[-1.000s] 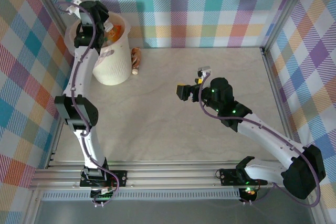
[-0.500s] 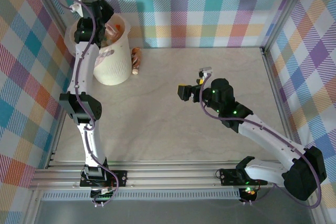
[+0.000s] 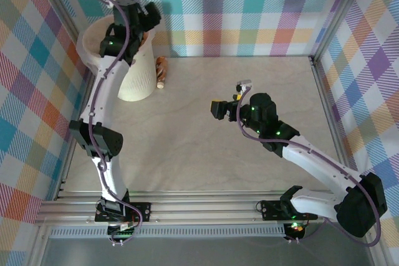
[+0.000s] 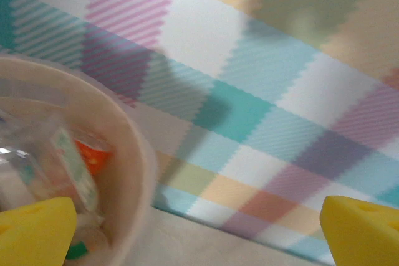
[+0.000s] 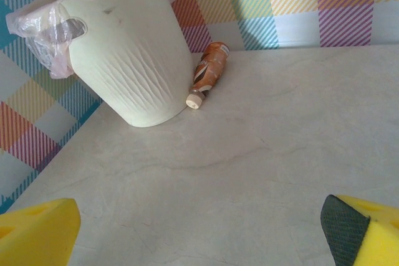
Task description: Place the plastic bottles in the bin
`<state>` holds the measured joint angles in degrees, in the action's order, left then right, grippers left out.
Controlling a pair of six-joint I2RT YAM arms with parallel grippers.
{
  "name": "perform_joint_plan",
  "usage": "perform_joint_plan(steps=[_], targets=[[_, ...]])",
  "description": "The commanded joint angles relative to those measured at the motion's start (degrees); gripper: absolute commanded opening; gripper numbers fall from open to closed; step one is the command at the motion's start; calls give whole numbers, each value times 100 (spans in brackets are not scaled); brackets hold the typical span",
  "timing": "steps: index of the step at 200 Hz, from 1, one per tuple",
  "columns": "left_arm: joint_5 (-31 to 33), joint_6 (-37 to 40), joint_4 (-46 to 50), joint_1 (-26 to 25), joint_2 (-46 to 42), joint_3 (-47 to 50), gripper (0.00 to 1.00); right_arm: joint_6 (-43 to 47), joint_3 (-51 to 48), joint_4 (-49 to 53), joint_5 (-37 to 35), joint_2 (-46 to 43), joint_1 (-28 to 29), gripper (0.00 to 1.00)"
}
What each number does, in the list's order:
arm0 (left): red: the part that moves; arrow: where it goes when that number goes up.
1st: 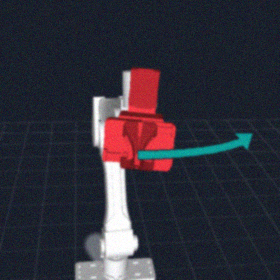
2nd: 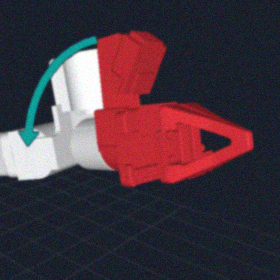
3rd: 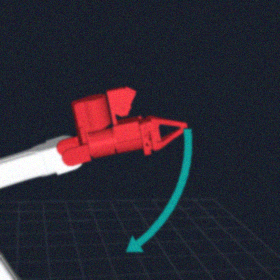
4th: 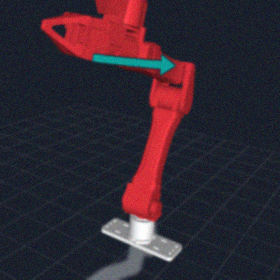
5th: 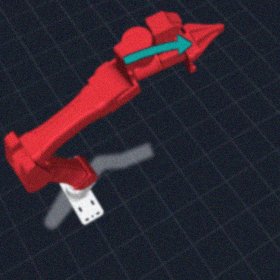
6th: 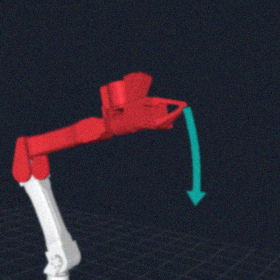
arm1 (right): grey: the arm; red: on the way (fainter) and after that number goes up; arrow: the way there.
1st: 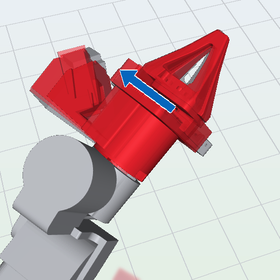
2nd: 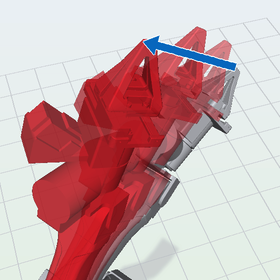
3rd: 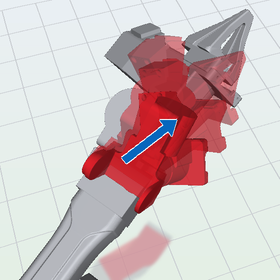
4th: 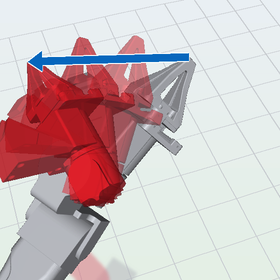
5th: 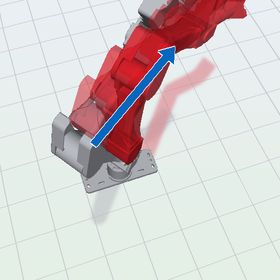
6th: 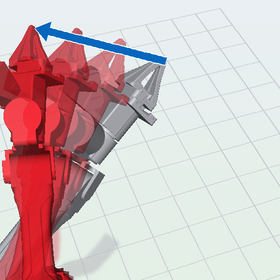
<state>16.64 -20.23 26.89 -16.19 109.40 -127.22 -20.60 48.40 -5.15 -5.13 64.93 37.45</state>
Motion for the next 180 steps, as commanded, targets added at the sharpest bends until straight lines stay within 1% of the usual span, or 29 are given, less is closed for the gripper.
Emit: perform_joint_plan(steps=[1,24,49,86,108,153,180], targets=[[232,627,-638,-525,-216,631,100,-119,99,-70,12,3,8,100],[538,1022,-1014,-999,-182,1027,100,-135,101,-2,1,-32,8,100],[614,1199,-1046,-1276,124,1011,100,-137,74,68,-40,-106,8,100],[352,860,-882,-1291,714,917,100,-155,-19,148,-183,-241,10,100],[370,958,-804,-1304,1179,685,100,-160,-76,190,-298,-312,7,100],[1286,1477,-596,-1293,2284,-69,100,-129,-120,243,-444,-367,8,100],[1669,1497,-420,-1175,2864,-468,100,-84,-131,284,-494,-366,8,100]])
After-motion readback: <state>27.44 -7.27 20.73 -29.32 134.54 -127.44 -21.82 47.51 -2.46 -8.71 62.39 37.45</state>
